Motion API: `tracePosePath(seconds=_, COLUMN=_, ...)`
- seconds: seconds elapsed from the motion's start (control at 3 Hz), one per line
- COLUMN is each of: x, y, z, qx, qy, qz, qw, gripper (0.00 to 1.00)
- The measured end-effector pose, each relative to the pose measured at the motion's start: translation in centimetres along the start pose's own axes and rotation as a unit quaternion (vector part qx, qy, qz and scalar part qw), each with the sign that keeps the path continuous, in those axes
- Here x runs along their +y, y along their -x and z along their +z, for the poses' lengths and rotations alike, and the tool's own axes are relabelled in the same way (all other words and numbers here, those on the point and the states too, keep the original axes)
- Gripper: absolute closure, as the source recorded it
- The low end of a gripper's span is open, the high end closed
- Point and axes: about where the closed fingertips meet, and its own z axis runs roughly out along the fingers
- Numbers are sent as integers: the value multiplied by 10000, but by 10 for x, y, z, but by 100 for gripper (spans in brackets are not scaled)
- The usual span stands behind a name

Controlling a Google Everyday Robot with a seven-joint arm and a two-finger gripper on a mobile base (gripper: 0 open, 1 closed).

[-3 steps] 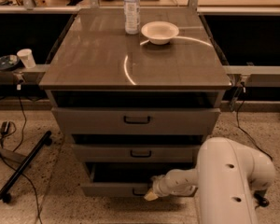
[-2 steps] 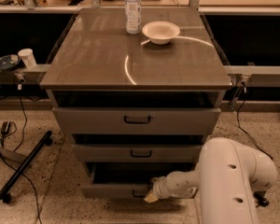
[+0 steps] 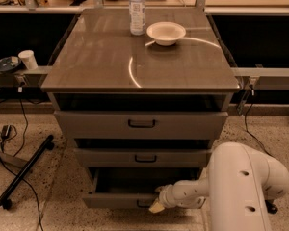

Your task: Open bottom drawer

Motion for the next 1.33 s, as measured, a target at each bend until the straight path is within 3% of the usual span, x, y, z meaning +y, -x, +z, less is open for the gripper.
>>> tracePosePath(seconds=1.0, x=27, y=-15, z=-9, qx=53, qy=-86, qz=123, qw=9999, gripper=96)
tracePosePath(seconds=1.33, x=27, y=-15, z=-9, qx=53, qy=-86, qz=122, qw=9999, gripper=73)
